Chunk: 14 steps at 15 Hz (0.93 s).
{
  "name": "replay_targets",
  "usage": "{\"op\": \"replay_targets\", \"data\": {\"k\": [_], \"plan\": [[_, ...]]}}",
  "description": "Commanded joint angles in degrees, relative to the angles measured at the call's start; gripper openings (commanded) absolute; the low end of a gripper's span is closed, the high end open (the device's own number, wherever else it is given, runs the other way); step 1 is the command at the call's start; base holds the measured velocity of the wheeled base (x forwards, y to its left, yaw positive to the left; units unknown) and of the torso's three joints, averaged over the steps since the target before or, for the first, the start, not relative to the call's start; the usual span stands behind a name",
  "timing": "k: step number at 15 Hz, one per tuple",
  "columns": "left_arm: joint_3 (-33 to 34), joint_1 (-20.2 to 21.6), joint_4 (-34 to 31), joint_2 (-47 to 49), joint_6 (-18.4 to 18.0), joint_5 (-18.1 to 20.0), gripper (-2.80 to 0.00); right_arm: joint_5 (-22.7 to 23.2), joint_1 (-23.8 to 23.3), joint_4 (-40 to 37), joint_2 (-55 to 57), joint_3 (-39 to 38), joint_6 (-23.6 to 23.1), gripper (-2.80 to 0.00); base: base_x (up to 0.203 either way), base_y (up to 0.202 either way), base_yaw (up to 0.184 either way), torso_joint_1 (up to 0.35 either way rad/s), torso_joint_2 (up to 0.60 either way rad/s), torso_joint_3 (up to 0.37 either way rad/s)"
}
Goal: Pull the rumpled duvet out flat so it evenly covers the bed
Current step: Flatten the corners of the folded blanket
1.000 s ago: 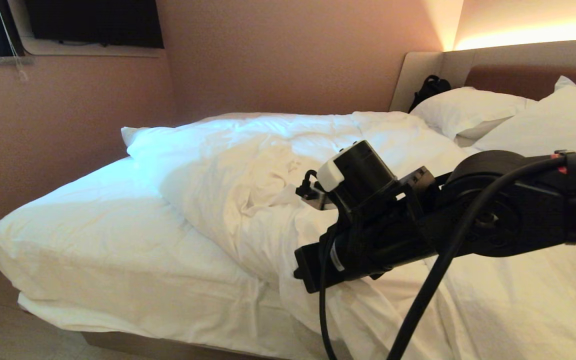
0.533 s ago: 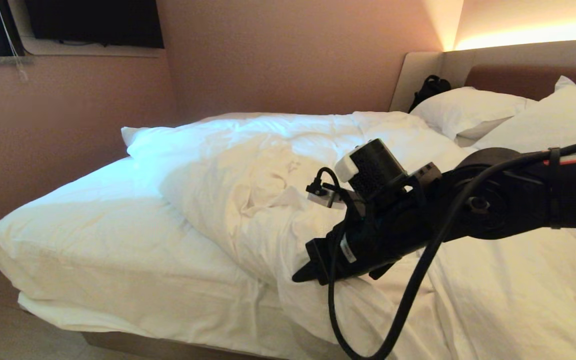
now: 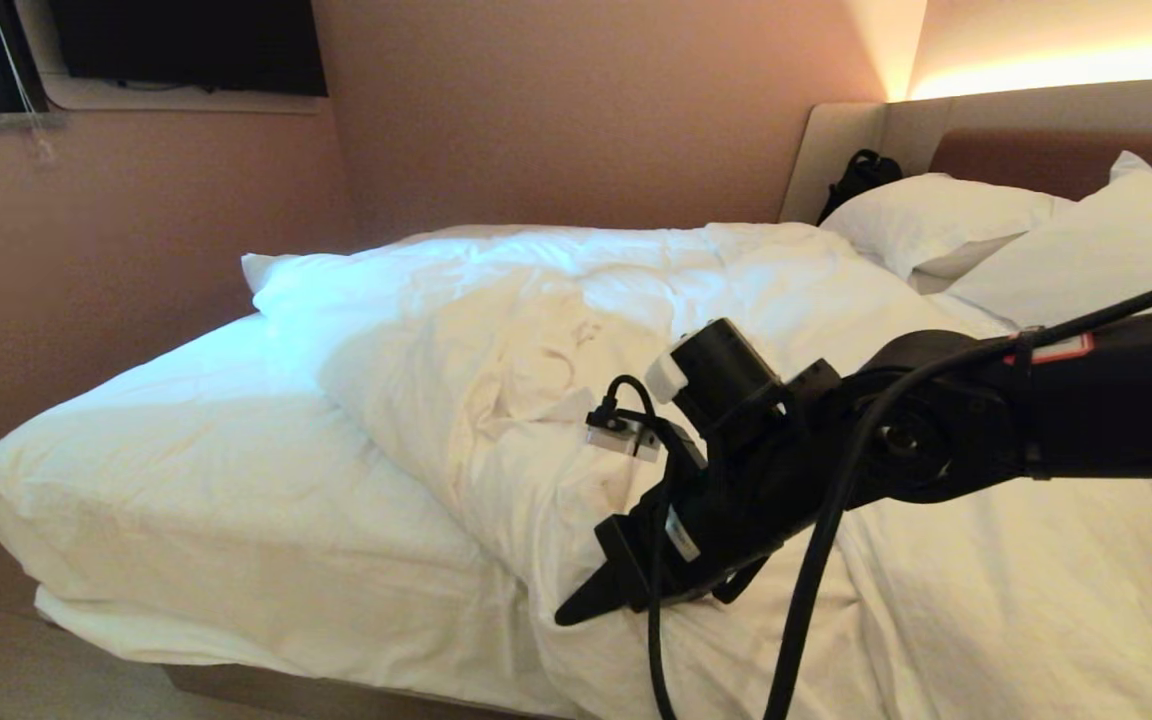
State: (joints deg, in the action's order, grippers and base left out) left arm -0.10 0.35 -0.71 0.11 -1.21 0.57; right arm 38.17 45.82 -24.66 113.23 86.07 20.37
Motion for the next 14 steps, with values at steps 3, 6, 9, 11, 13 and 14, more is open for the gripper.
{"op": "replay_targets", "data": {"k": [3, 6, 9, 11, 13, 14], "plan": [[0.01, 0.00, 0.00, -0.02, -0.02, 0.04, -2.80, 1.20, 2.26, -0.30, 1.91, -0.12, 0.37, -2.80, 0.000, 0.000, 0.000, 0.000, 0.00, 0.000], [-0.01, 0.00, 0.00, -0.02, -0.02, -0.01, -2.80, -1.59, 3.46, -0.22, 3.13, -0.03, 0.28, -2.80, 0.000, 0.000, 0.000, 0.000, 0.00, 0.000], [0.01, 0.00, 0.00, -0.02, -0.02, -0.03, -2.80, -4.94, 4.37, -0.22, 3.75, -0.03, 0.28, -2.80, 0.000, 0.000, 0.000, 0.000, 0.00, 0.000], [0.01, 0.08, 0.00, -0.02, -0.02, -0.04, -2.80, -5.28, 4.54, -0.22, 3.84, -0.03, 0.37, -2.80, 0.000, 0.000, 0.000, 0.000, 0.00, 0.000], [0.01, 0.04, 0.00, -0.02, -0.02, 0.00, -2.80, -6.80, 4.70, -0.22, 3.90, -0.03, 0.37, -2.80, 0.000, 0.000, 0.000, 0.000, 0.00, 0.000], [0.01, 0.00, 0.00, -0.02, -0.02, -0.04, -2.80, -7.68, 4.98, -0.22, 4.02, -0.03, 0.37, 0.00, 0.000, 0.000, 0.000, 0.000, 0.00, 0.000]]}}
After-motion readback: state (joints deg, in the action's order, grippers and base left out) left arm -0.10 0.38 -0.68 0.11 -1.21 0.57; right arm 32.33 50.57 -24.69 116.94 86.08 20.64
